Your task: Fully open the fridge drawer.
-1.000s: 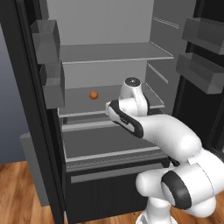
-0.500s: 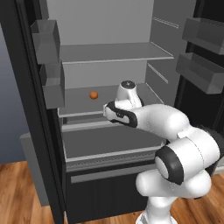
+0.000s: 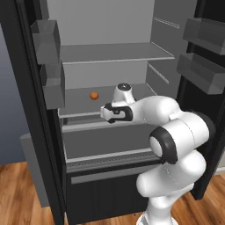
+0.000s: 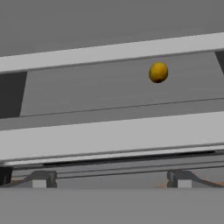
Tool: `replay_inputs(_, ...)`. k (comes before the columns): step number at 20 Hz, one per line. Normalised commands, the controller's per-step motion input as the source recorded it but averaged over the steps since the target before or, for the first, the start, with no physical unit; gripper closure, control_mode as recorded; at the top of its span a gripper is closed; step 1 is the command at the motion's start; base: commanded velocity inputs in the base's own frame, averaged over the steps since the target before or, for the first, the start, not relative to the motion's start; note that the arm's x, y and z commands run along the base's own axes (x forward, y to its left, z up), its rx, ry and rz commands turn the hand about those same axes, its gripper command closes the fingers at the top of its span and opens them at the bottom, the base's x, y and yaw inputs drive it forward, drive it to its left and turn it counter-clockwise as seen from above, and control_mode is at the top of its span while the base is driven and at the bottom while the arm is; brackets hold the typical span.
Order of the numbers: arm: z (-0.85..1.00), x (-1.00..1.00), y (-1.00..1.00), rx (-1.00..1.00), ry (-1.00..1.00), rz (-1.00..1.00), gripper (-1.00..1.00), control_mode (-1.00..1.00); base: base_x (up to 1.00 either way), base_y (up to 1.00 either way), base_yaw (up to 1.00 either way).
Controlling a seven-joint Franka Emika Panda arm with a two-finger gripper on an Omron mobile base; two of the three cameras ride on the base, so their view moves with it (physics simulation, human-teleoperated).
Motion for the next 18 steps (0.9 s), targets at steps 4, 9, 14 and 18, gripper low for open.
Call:
replay_inputs(4,-0.16,0.42,0.20,0.00,0.00,0.00,-1.00,-1.00,0.00,0.00,0.00)
replay_inputs(9,-0.18,0.31,0.10,0.00,0.00,0.00,-1.00,-1.00,0.00,0.00,0.00)
replay_inputs(14,-0.23,0.18,0.01,0.00,0.00,-0.03,-1.00,-1.00,0.00,0.00,0.00)
replay_inputs(18,-0.28,0.05,0.00,0.00,0.01,-0.03,-1.00,-1.00,0.00,0.00,0.00)
